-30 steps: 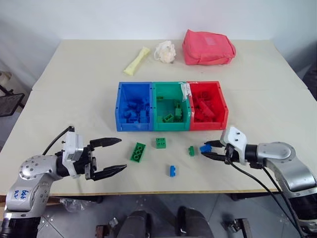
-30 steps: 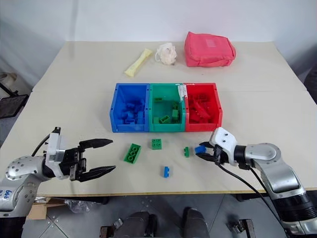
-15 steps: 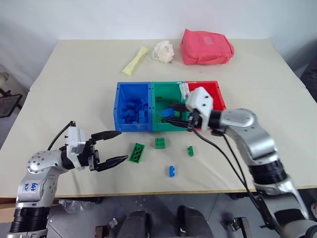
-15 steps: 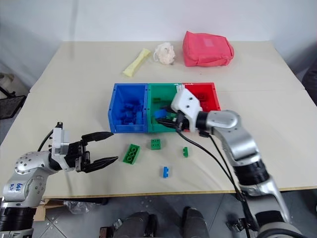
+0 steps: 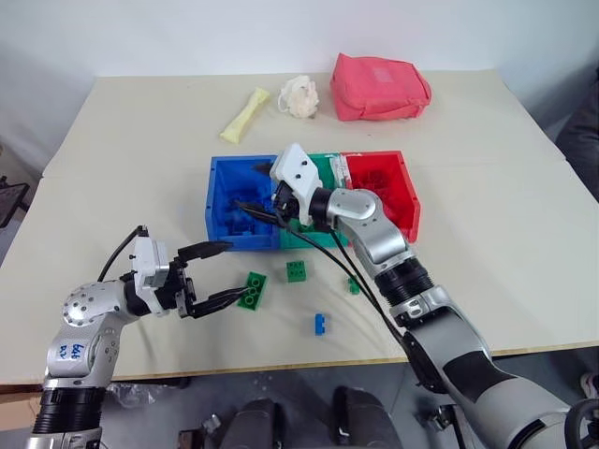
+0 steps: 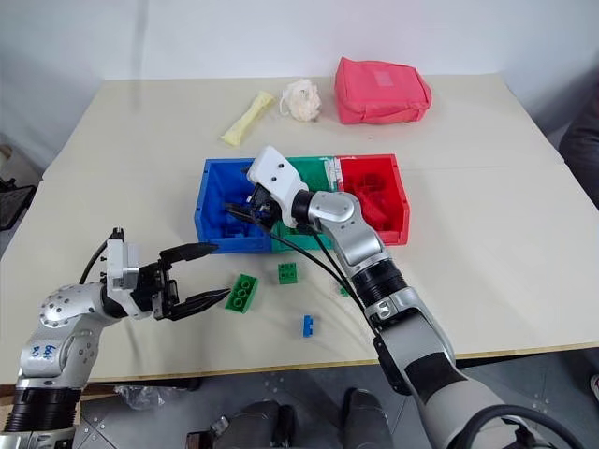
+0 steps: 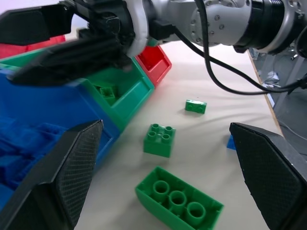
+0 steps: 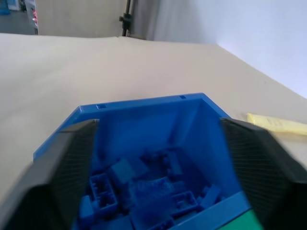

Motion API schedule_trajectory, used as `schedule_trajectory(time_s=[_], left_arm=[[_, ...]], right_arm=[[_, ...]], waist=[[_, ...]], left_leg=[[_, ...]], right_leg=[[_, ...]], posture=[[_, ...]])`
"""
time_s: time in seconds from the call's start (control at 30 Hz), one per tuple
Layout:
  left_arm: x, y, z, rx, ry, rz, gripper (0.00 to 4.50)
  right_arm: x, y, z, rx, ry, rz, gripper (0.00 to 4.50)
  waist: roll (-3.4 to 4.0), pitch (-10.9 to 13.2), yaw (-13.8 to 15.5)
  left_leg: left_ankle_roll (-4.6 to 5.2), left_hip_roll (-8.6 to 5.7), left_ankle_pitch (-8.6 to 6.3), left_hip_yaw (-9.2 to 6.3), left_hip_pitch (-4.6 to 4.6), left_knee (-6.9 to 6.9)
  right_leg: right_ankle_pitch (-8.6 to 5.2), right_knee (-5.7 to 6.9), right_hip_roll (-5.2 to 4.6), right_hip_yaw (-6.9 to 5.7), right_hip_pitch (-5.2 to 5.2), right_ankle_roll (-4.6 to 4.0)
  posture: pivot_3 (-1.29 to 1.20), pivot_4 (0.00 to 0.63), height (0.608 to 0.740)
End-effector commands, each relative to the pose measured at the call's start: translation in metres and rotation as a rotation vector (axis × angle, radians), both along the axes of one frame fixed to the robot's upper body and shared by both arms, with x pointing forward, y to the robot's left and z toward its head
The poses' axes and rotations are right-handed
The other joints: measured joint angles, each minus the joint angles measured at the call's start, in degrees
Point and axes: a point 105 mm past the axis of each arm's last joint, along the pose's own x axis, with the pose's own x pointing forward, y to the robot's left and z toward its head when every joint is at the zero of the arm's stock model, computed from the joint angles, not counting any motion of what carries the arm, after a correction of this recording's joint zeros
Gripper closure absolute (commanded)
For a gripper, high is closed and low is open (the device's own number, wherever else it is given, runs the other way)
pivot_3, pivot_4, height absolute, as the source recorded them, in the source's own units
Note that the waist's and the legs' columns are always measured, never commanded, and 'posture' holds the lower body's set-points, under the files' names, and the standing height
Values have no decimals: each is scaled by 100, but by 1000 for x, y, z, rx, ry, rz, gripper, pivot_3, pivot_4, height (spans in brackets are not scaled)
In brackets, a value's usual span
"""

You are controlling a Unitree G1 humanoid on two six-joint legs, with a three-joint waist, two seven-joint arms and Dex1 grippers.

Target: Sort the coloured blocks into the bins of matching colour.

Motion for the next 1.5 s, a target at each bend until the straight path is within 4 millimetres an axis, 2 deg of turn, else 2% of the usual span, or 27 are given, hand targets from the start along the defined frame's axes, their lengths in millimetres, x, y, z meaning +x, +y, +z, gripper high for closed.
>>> schedule_trajectory(time_s=[0.03, 0.1, 0.2, 0.4, 0.6, 0.73, 0.8, 0.93, 1.07, 1.23, 1.37, 1.5], left_arm=[[1, 2, 4, 13, -28, -14, 0], [1, 2, 3, 20, -22, -24, 0], [3, 1, 1, 26, -18, -43, 0], [6, 1, -3, 45, -7, -72, 0], [1, 6, -8, 71, 2, -103, 0], [-3, 10, -10, 80, 7, -124, 0], [-5, 11, -13, 91, 16, -140, 0], [-7, 10, -15, 95, 18, -147, 0], [-9, 5, -16, 85, 22, -156, 0], [-15, 2, -16, 79, 23, -159, 0], [-22, 2, -17, 67, 34, -140, 0], [-31, 0, -18, 61, 45, -129, 0]], right_arm=[[-20, -21, 17, 28, -47, 70, 26], [-28, -30, 14, 4, -37, 91, 26], [-46, -57, 7, -46, -7, 125, 26], [-66, -103, 0, -110, 21, 92, 26], [-105, -184, -28, -298, 209, -33, 26], [-123, -220, -41, -387, 307, -129, 26], [-128, -232, -46, -421, 339, -166, 26], [-130, -226, -48, -413, 340, -165, 26], [-123, -198, -54, -379, 333, -114, 26], [-115, -181, -61, -366, 328, -90, 26], [-95, -166, -78, -397, 326, -77, 26], [-86, -164, -87, -402, 337, -77, 26]], waist=[[0, 0, 2], [0, 0, -5], [0, 0, 6], [-1, 1, 24], [-3, 2, 192], [-4, 2, 239], [-4, 2, 242], [-4, 2, 236], [-4, 2, 238], [-4, 2, 267], [-8, 0, 265], [-5, 2, 284]], left_leg=[[0, -1, 0, -2, -1, 1], [0, -4, 0, -1, -2, 1], [0, 1, 0, 5, -1, 1], [0, 3, 0, 21, -1, 1], [5, 2, -3, 26, -5, 1], [9, 13, -2, 43, -1, 4], [8, 21, -2, 50, 5, 5], [6, 27, -3, 53, 4, 6], [3, 29, -4, 49, 4, 6], [-1, 31, -7, 42, -1, 7], [-1, 29, -7, 45, 0, 10], [-2, 31, -7, 39, -2, 9]], right_leg=[[0, 0, -1, 1, 1, 0], [0, -3, -2, 1, 3, 0], [0, -10, 0, 0, 3, 0], [0, -23, -4, 1, 6, 0], [0, -40, -11, 0, 11, 1], [5, -92, -11, 0, 37, 9], [5, -95, -10, 4, 40, 10], [5, -96, -14, 13, 37, 10], [5, -97, -19, 16, 36, 10], [5, -97, -20, 17, 33, 10], [5, -102, -15, 16, 37, 10], [5, -97, -15, 17, 34, 8]], posture=[[0, 150, 740], [0, 150, 740], [0, 150, 740], [0, 150, 740], [0, 150, 740], [0, 150, 740], [0, 150, 740], [0, 150, 740], [0, 150, 740], [0, 150, 740], [0, 150, 740], [0, 150, 740]])
